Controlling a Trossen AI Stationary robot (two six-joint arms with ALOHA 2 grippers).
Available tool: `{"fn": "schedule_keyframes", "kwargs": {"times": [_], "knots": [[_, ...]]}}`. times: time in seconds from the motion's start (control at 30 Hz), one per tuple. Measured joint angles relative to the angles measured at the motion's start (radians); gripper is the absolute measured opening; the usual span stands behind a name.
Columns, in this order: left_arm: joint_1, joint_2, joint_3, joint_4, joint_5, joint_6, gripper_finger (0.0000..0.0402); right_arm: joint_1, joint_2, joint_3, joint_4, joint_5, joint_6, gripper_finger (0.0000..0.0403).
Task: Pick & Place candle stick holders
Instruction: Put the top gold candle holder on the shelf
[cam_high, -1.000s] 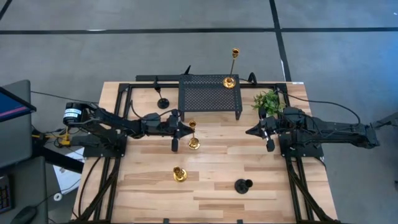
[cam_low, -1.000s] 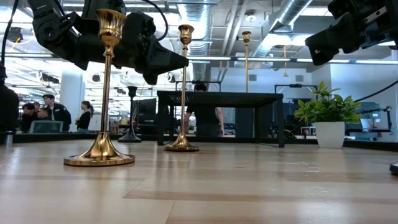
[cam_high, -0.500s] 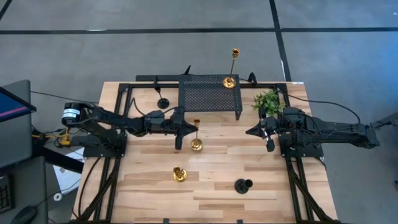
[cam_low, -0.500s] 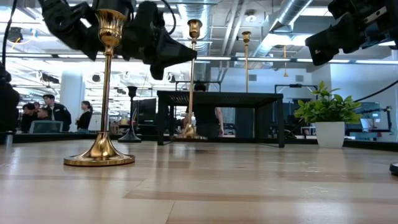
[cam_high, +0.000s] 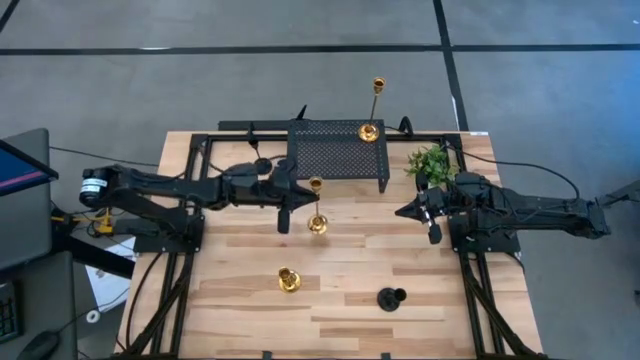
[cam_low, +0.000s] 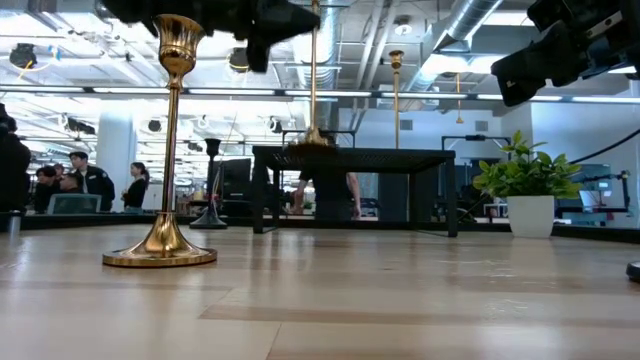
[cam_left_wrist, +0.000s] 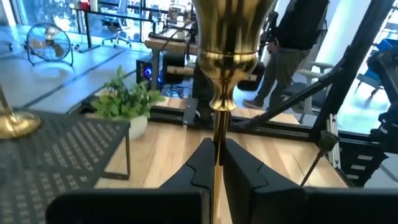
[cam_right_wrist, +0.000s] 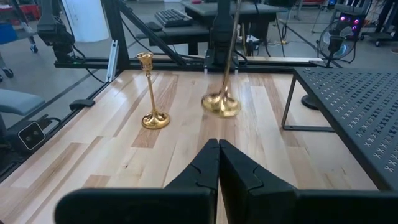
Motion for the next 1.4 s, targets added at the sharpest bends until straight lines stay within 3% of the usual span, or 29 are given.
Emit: {"fn": "schedule_keyframes", "kwargs": {"times": [0.3, 0.77, 0.97, 1.4], "knots": [[0.036, -0.025, 0.141, -0.141, -0.106, 0.129, 0.0015, 0.0, 0.0, 0.0, 0.004, 0.0, 0.0, 0.0], [0.322, -0.019, 0.207, -0.159, -0.111, 0.147, 0.0015, 0.0, 0.0, 0.0, 0.004, 0.0, 0.001, 0.0], [0.408, 0.031, 0.215, -0.114, -0.097, 0.124, 0.0015, 0.0, 0.0, 0.0, 0.007, 0.0, -0.001, 0.0], [0.5, 0.226, 0.378, -0.133, -0.074, 0.124, 0.0015, 0.0, 0.0, 0.0, 0.007, 0.0, -0.005, 0.0]]}}
